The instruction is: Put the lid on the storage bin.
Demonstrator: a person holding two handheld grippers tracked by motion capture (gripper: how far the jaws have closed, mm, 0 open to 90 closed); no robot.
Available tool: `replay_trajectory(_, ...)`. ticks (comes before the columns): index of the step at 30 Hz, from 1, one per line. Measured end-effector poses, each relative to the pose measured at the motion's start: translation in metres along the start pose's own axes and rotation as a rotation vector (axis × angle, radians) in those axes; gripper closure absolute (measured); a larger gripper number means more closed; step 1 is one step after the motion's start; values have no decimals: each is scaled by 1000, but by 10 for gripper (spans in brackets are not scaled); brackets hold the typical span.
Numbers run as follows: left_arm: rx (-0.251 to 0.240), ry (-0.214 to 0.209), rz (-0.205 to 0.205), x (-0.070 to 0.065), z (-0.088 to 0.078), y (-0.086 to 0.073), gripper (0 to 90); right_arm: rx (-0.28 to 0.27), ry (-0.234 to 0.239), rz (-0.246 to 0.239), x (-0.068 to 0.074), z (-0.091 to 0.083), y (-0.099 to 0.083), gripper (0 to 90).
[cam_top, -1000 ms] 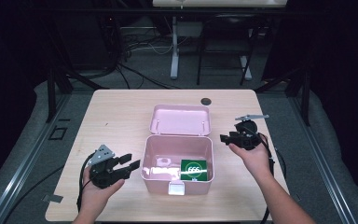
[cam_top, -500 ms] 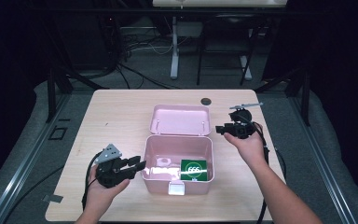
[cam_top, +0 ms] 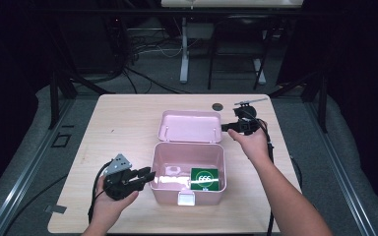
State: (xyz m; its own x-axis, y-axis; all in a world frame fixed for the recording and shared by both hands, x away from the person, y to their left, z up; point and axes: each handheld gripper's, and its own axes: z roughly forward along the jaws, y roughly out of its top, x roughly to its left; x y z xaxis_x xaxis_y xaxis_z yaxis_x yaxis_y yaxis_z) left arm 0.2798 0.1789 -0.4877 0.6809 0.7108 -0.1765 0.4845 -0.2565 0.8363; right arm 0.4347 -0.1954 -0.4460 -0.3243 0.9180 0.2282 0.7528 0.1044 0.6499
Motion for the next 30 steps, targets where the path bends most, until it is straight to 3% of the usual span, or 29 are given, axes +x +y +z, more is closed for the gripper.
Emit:
replay_trajectory(2, -1, 0, -3, 0, 0, 0, 706, -5, -5, 6, 2, 6, 4, 608)
replay_trajectory(9, -4, -9, -3, 0, 0, -1, 705, 56, -29, 37, 3, 27, 14, 622)
replay_trajectory(12, -7, -7, 1, -1, 0, -1, 704, 34, -39, 53, 4, 35, 17, 624)
replay_trajectory(18, -3, -6, 12, -1, 0, -1, 703, 39, -55, 87, 5, 45, 21, 654)
replay_trajectory(19, -6, -8, 10, 0, 0, -1, 703, 59, -55, 90, 4, 46, 22, 655)
replay_trajectory(20, -8, -8, 6, 0, 0, -1, 703, 41, -56, 99, 4, 49, 22, 659)
replay_trajectory(21, -8, -8, 6, 0, 1, -1, 703, 62, -62, 107, 3, 50, 22, 665)
replay_trajectory(30, -6, -10, 7, 0, 1, -1, 703, 64, -65, 150, -7, 65, 22, 683)
